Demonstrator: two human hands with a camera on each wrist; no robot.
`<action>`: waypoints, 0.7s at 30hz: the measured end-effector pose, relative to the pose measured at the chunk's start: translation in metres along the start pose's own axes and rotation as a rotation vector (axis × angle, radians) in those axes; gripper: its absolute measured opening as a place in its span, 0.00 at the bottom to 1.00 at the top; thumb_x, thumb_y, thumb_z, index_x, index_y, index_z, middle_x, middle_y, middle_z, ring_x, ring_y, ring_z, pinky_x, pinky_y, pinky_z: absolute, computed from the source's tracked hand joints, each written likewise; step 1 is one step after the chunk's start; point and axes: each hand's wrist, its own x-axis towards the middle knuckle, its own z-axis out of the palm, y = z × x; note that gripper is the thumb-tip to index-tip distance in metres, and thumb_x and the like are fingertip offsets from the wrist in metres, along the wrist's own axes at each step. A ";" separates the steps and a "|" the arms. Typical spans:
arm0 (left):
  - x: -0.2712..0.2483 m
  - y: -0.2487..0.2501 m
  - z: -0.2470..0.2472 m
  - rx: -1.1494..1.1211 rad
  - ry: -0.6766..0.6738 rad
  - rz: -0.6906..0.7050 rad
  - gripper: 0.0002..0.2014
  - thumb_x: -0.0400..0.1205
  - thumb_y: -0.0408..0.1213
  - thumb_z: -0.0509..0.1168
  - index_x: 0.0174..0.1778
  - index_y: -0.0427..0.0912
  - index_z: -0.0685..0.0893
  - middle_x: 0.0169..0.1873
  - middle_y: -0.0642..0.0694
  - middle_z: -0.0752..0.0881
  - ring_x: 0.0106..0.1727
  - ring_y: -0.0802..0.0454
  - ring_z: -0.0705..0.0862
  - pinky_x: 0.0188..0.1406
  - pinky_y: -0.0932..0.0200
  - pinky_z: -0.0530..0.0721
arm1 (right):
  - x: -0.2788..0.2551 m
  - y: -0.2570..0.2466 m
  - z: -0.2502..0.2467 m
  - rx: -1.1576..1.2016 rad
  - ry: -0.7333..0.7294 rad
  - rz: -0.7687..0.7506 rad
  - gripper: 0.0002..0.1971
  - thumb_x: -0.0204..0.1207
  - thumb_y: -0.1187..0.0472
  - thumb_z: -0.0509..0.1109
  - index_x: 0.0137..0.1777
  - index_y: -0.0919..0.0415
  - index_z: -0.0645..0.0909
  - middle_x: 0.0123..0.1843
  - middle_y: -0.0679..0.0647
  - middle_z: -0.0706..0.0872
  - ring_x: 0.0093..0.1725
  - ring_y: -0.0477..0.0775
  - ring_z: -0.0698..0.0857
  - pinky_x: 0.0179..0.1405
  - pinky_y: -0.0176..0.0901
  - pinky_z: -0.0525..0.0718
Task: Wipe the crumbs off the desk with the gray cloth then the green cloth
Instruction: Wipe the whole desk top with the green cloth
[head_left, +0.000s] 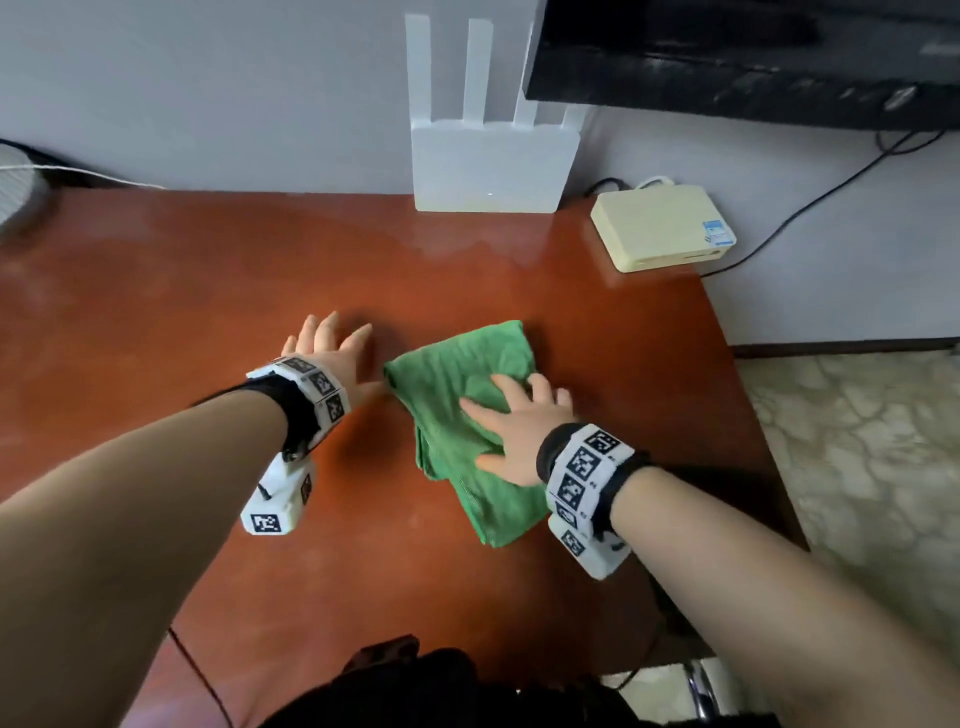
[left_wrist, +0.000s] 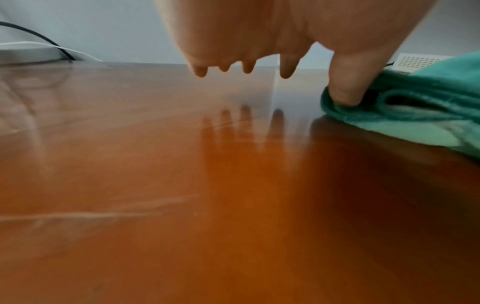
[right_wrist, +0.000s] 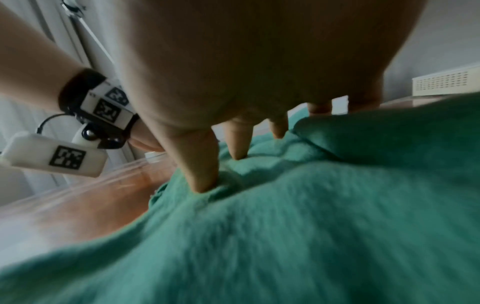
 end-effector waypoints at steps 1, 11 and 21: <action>0.004 -0.004 0.000 0.004 -0.011 0.010 0.40 0.77 0.62 0.60 0.82 0.56 0.49 0.82 0.44 0.44 0.83 0.42 0.39 0.81 0.46 0.42 | 0.001 -0.003 -0.001 0.021 0.002 0.020 0.33 0.75 0.33 0.55 0.79 0.32 0.47 0.84 0.51 0.39 0.81 0.69 0.41 0.76 0.71 0.44; 0.029 -0.012 0.010 0.042 -0.073 0.051 0.41 0.77 0.66 0.55 0.81 0.59 0.41 0.82 0.45 0.36 0.81 0.41 0.33 0.79 0.40 0.37 | 0.044 -0.007 -0.017 0.079 0.159 0.132 0.30 0.83 0.43 0.49 0.80 0.34 0.38 0.84 0.47 0.44 0.78 0.68 0.51 0.66 0.59 0.73; 0.032 -0.014 0.005 0.086 -0.181 0.073 0.44 0.77 0.68 0.52 0.80 0.59 0.33 0.79 0.45 0.28 0.80 0.38 0.29 0.78 0.35 0.36 | 0.094 0.040 -0.066 0.190 0.106 0.398 0.27 0.83 0.52 0.53 0.80 0.35 0.50 0.82 0.51 0.51 0.75 0.68 0.56 0.68 0.58 0.70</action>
